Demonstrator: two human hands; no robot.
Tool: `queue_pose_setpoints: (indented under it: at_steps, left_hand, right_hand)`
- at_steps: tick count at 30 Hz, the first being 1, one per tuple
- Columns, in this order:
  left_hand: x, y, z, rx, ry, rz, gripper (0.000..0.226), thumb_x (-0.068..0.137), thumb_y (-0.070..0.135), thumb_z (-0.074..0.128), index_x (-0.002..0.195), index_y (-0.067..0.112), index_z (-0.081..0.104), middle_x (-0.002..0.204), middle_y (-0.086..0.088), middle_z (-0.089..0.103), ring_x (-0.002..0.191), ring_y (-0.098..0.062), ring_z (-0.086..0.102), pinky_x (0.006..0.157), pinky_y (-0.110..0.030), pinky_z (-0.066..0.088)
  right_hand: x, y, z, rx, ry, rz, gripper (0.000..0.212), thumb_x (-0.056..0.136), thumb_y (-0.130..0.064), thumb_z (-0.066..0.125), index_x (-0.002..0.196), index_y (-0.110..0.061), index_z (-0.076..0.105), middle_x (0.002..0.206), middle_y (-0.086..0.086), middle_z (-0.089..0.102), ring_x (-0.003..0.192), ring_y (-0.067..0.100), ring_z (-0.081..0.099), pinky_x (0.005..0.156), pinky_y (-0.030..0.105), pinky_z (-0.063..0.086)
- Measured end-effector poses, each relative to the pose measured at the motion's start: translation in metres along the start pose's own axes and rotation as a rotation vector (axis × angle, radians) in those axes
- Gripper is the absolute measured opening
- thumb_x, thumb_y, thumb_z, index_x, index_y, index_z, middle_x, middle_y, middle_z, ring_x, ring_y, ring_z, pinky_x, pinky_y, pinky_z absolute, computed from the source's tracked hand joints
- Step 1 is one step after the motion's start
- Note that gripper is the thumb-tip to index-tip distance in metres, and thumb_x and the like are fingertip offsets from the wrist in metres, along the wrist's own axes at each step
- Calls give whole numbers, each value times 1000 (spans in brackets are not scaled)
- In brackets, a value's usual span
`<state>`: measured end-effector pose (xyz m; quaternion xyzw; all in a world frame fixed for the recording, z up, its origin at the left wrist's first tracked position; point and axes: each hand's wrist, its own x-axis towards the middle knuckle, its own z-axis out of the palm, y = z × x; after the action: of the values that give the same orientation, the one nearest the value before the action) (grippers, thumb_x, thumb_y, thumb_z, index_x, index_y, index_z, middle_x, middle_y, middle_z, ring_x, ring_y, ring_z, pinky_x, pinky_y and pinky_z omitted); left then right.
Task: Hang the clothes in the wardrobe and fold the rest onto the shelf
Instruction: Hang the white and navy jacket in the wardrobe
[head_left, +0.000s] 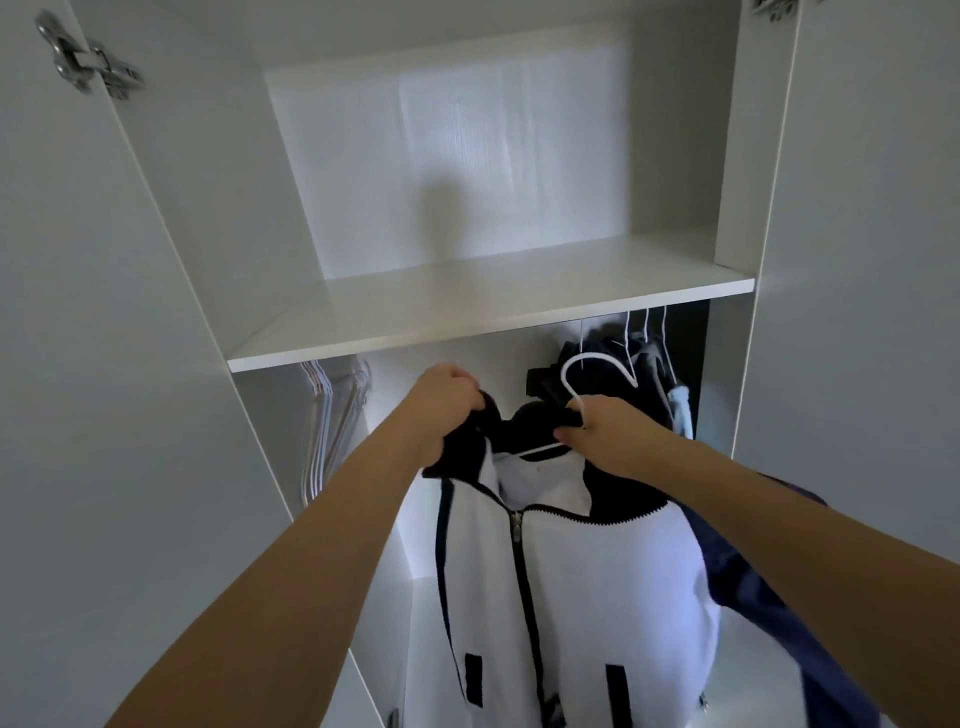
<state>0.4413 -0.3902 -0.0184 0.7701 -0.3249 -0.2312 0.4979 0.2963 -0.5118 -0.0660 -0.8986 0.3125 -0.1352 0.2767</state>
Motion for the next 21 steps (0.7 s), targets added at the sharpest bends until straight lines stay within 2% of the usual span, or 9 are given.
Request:
queue_pose_setpoints:
  at_steps: [2,4,5,7,9,11,13,16,21]
  left_hand:
    - [-14,4,11,-91,-256,-78,17,86,-3,53,80,13,57,77,-10,57,68,-22,56,59,-28,48]
    - [-20,3,11,-78,-457,-22,18,88,-1,50,81,13,57,74,-8,59,66,-19,59,59,-29,52]
    - [-18,2,8,-31,-440,69,18,89,0,48,81,14,56,78,-7,59,70,-17,58,64,-28,53]
    - [-3,-5,-4,123,-137,324,12,86,12,47,84,18,57,94,-6,55,84,-13,52,78,-20,46]
    - [5,-13,-18,482,69,458,34,77,31,40,102,19,60,111,-4,52,102,-17,47,89,-25,37]
    - [4,-19,-23,717,-46,357,45,86,36,33,111,9,59,114,-11,58,109,-28,54,92,-34,40]
    - [-2,-21,-19,662,-180,314,33,95,28,38,106,6,60,106,-11,64,101,-27,60,87,-35,45]
    - [-9,-22,-15,581,-271,362,32,83,35,49,101,11,61,97,-6,68,92,-22,64,82,-36,50]
    - [-22,-40,-38,422,-282,218,14,95,26,58,99,18,68,92,2,71,84,-10,68,75,-22,50]
  right_hand:
    - [0,0,-3,48,73,7,25,92,-29,57,98,-6,60,75,7,60,63,16,54,58,26,42]
    - [-2,1,-11,230,116,-3,25,92,-29,59,96,-4,62,71,5,57,62,15,54,58,25,41]
    - [-4,1,-15,310,114,-11,26,92,-28,59,95,-3,61,70,6,55,62,15,52,60,26,41]
    - [-10,3,-23,409,110,-36,24,93,-28,59,91,-4,61,71,7,54,64,15,53,63,28,42]
    - [-12,2,-28,475,138,-59,23,92,-29,59,94,-6,62,78,13,59,71,19,58,67,30,46]
    - [-9,-2,-31,523,197,-72,28,91,-31,61,99,-4,61,89,17,64,80,24,62,75,33,50]
    - [-6,-9,-30,517,244,-65,27,91,-32,61,102,-7,59,95,11,65,88,21,62,80,31,50]
    - [-1,-23,-22,413,220,-82,30,92,-35,59,106,-9,56,101,6,63,95,19,60,86,34,49]
    - [2,-47,-5,457,48,-117,26,95,-33,55,94,-7,58,92,10,63,85,19,61,83,32,49]
